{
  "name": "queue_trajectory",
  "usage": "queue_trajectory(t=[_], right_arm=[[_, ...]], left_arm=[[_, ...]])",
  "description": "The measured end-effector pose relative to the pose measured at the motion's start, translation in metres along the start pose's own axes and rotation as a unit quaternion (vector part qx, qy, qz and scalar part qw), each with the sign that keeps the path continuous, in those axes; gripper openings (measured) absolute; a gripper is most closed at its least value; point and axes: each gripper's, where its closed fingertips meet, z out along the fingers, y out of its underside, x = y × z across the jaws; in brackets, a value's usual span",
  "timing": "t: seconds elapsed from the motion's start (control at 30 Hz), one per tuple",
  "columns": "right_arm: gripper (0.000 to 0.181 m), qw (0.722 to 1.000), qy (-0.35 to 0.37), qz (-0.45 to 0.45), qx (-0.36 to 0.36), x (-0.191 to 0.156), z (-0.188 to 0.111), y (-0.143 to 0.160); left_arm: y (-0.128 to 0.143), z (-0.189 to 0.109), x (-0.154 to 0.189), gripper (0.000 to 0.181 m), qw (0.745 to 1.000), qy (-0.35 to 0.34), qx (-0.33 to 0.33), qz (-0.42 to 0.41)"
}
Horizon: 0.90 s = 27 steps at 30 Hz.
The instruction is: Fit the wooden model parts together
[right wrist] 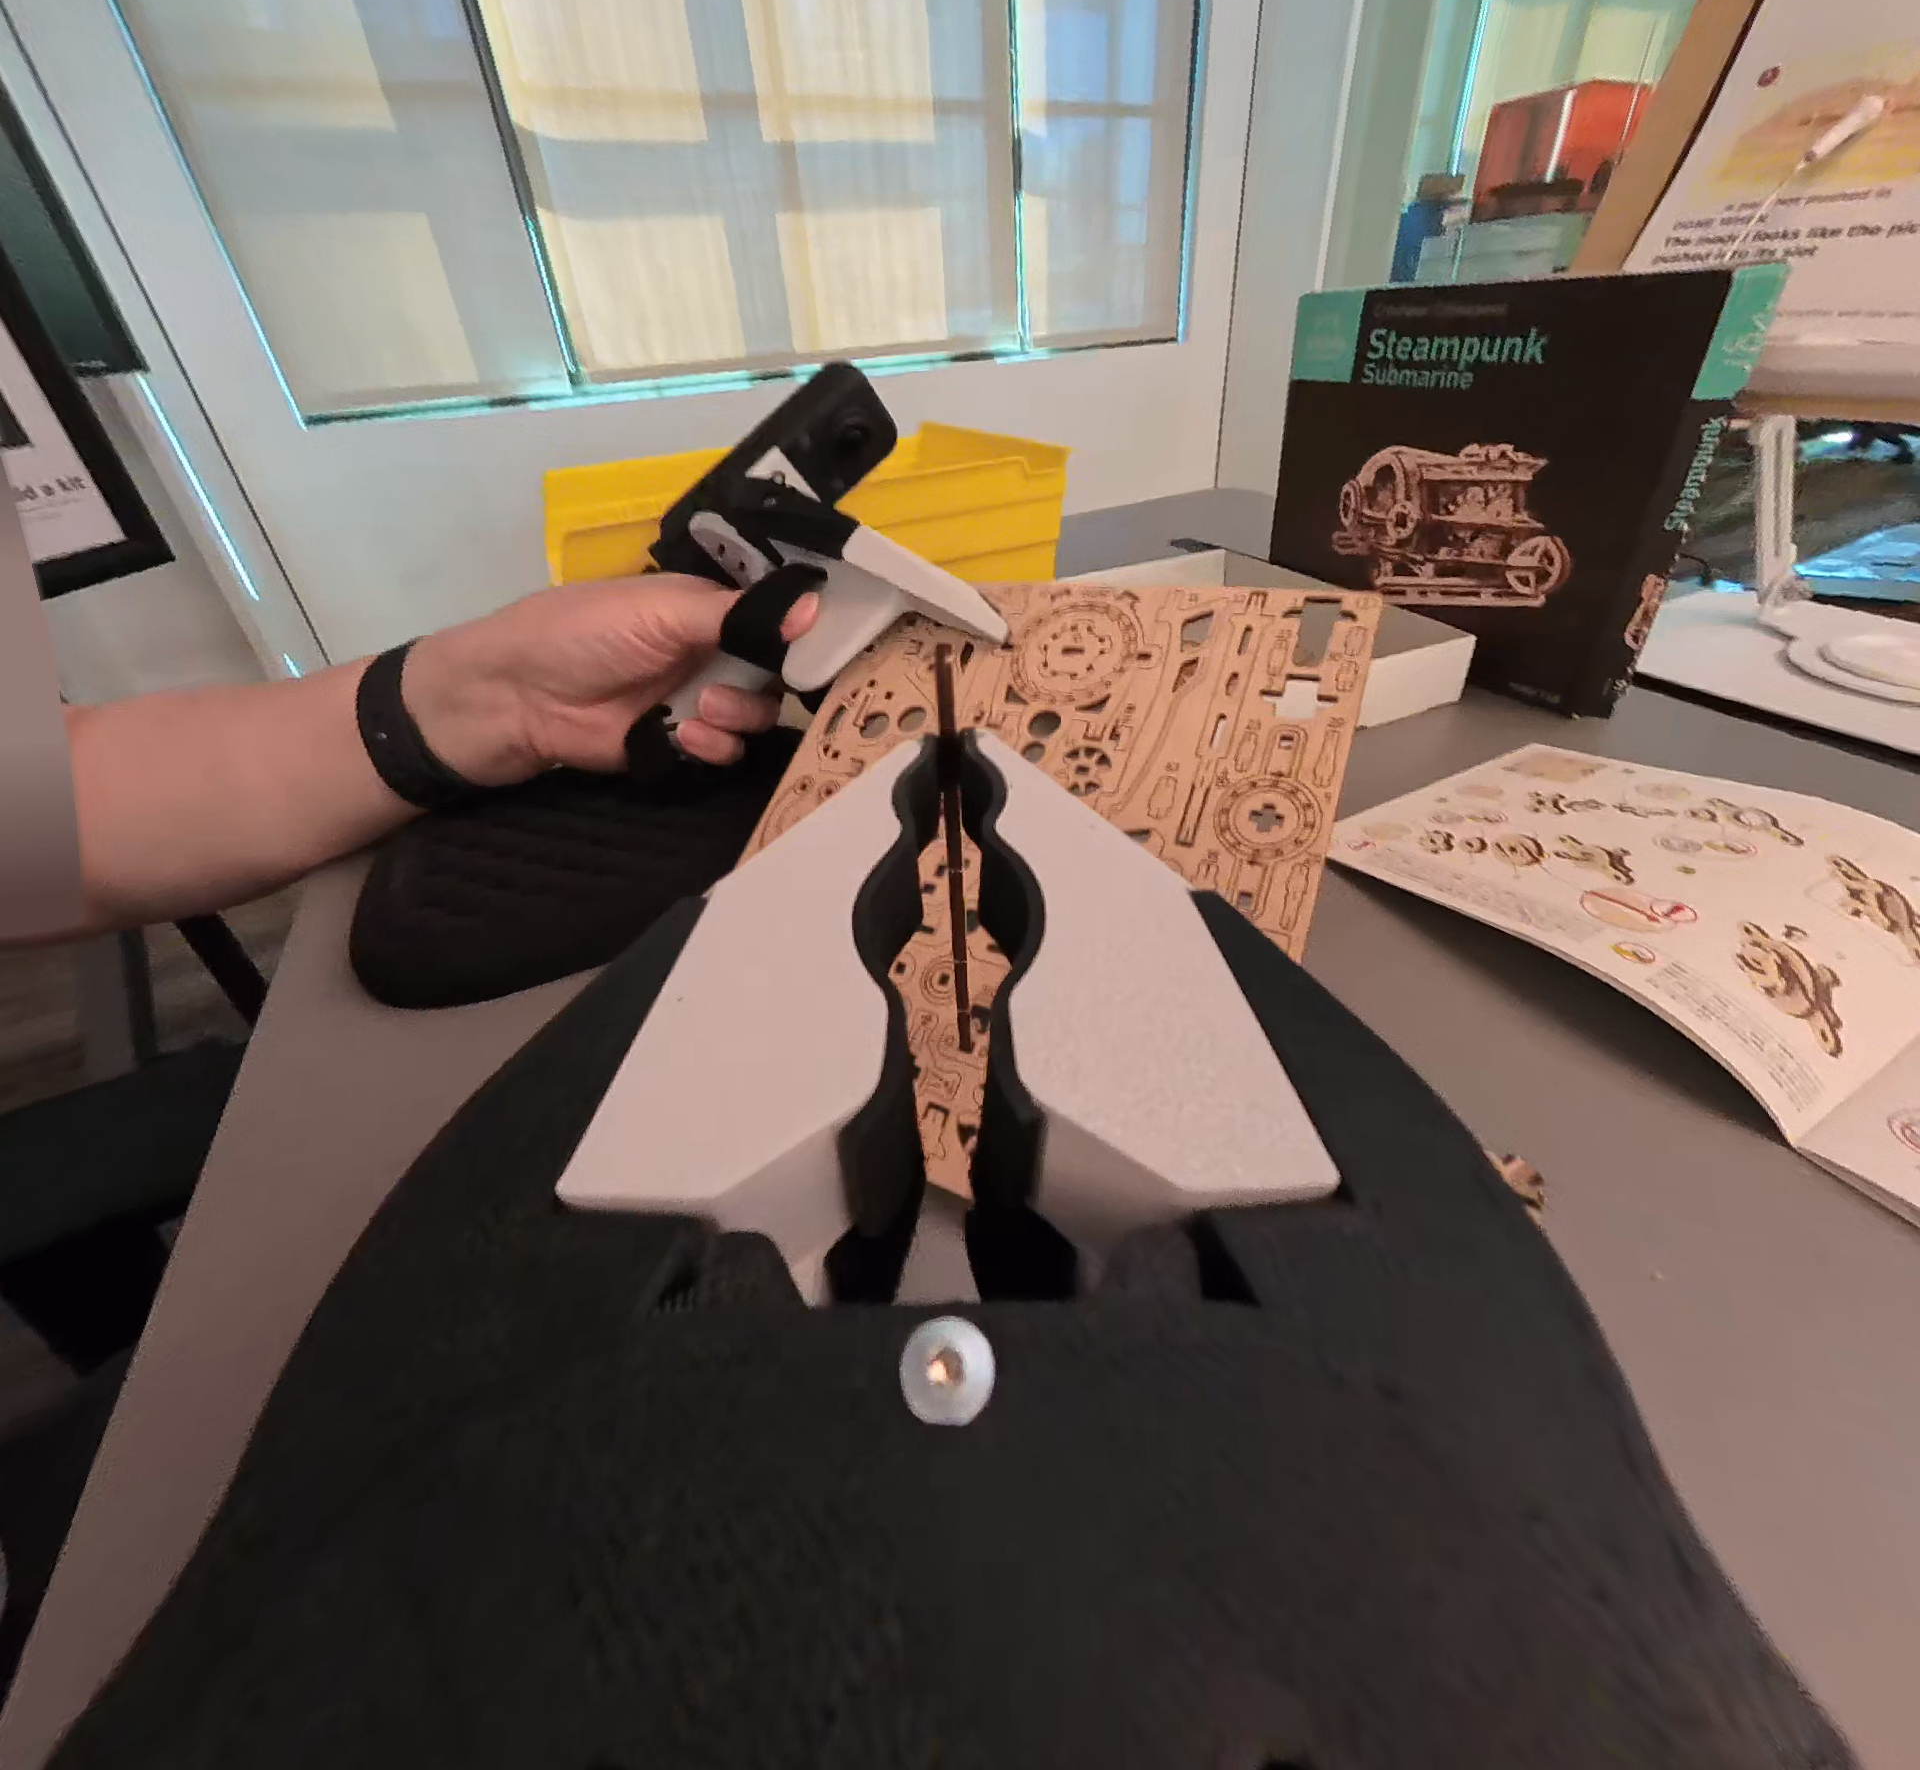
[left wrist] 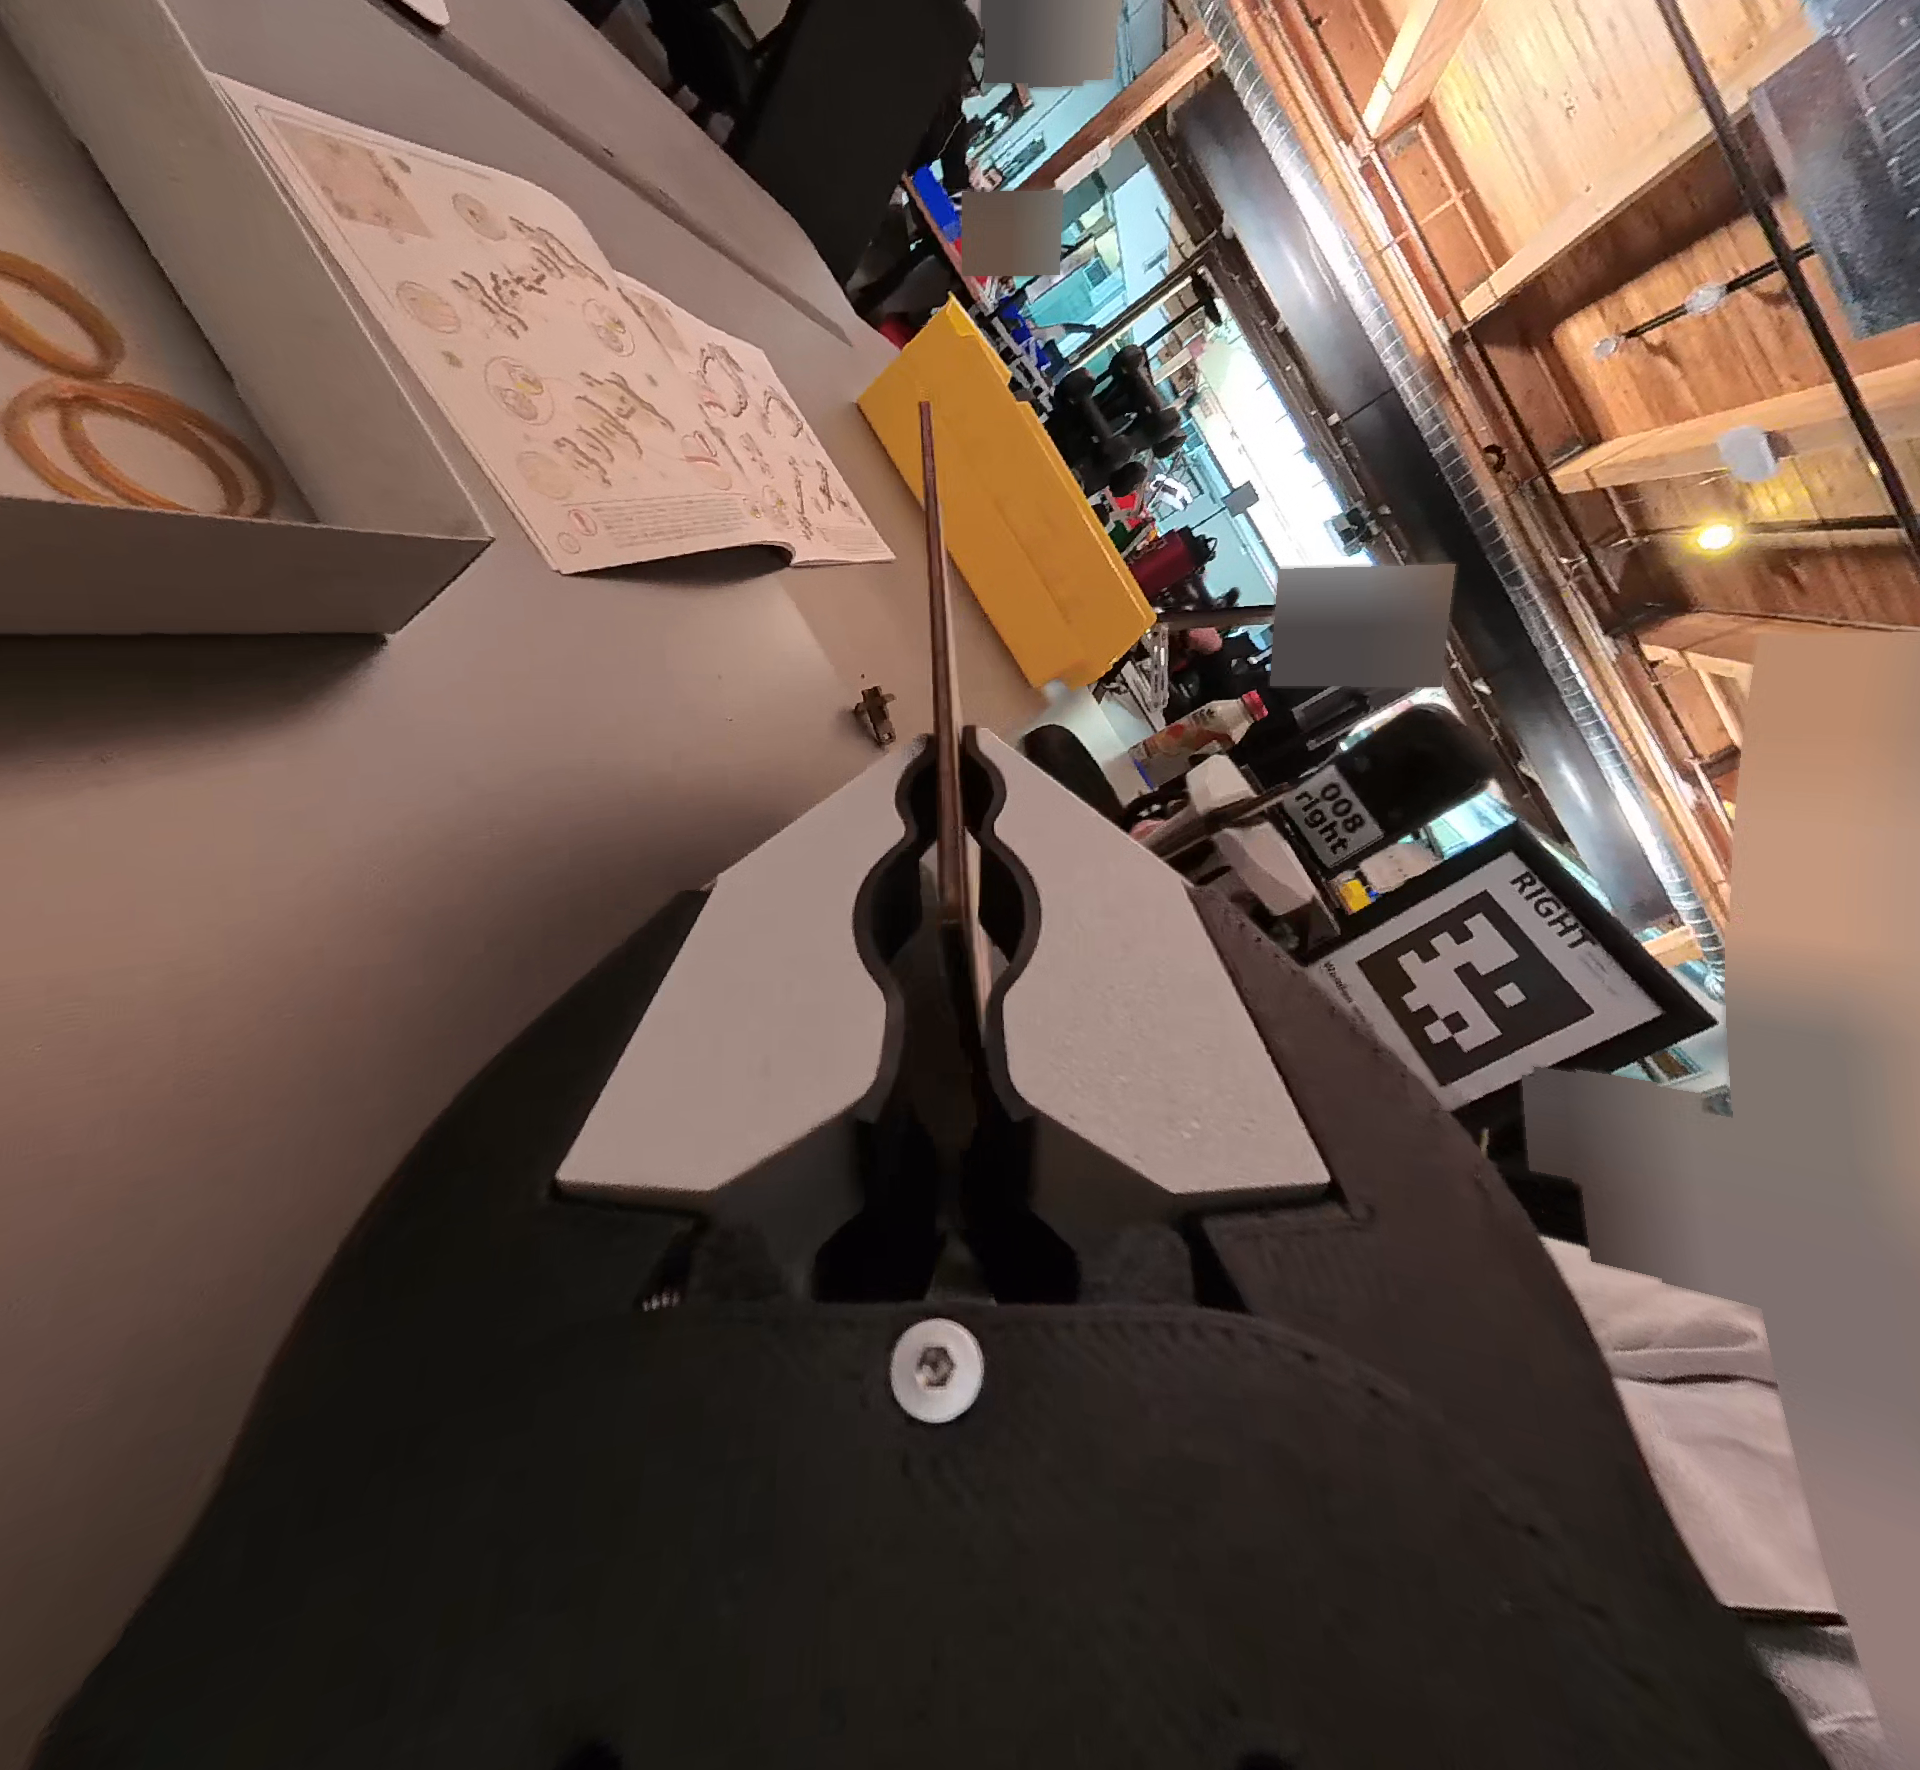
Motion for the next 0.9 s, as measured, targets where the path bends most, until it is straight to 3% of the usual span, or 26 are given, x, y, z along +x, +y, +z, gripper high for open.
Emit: queue_trajectory(t=[0.23, 0.9], right_arm=[[0.002, 0.999, -0.023, 0.037, 0.001, -0.007, 0.007, 0.006], [0.002, 0.999, -0.026, -0.027, -0.014, -0.016, 0.011, 0.011]], left_arm=[[0.004, 0.001, -0.008, 0.001, 0.999, -0.03, -0.013, 0.003], [0.007, 0.0, -0.013, 0.001, 0.999, -0.031, -0.017, -0.032]])
